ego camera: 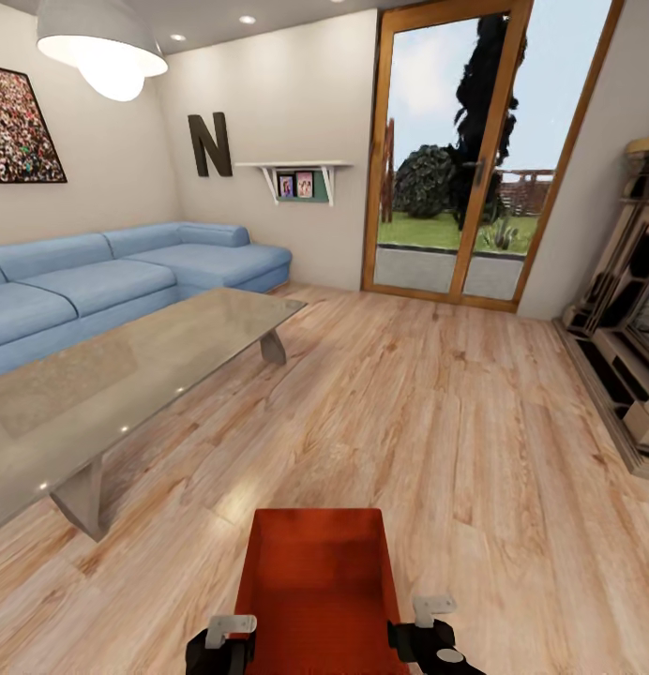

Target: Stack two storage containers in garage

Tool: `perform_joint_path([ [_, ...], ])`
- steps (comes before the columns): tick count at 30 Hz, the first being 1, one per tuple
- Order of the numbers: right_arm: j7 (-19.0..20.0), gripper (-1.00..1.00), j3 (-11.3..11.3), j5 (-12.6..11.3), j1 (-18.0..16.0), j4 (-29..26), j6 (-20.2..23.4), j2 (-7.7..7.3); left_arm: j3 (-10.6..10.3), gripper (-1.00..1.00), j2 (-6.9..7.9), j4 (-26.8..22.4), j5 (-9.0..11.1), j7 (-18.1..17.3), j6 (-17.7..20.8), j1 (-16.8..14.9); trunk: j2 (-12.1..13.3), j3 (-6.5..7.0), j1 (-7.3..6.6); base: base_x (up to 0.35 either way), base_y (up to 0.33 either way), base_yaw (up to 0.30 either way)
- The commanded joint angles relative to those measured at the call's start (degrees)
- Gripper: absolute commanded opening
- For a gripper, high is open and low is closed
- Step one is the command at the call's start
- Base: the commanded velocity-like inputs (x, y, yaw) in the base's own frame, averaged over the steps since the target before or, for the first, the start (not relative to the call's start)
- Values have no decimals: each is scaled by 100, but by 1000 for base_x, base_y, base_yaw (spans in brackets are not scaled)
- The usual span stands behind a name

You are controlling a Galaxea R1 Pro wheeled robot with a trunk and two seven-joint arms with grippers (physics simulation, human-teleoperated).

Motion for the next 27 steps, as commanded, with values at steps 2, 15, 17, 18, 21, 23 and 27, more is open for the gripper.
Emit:
perform_joint_path([
  [2,-28,100,30,-1,-4,6,-14,1,46,100,-3,6,-61,19,-20,-6,-84,-41,43,0,0,0],
  [15,-28,100,30,-1,-4,6,-14,1,46,100,-3,7,-61,19,-20,-4,-485,-221,263,0,0,0],
  [17,-28,100,30,-1,-4,6,-14,1,46,100,-4,9,-61,19,-20,-6,-485,-221,263,0,0,0],
  [18,-28,100,30,-1,-4,6,-14,1,46,100,-4,8,-61,19,-20,-7,-485,-221,263,0,0,0],
  [21,-28,100,30,-1,-4,6,-14,1,46,100,-3,9,-61,19,-20,-5,-485,-221,263,0,0,0],
  [23,-28,100,30,-1,-4,6,-14,1,46,100,-3,9,-61,19,-20,-4,-565,-257,307,0,0,0],
  [27,-28,100,30,-1,-4,6,-14,1,46,100,-3,9,-61,19,-20,-7,-725,-329,395,0,0,0],
])
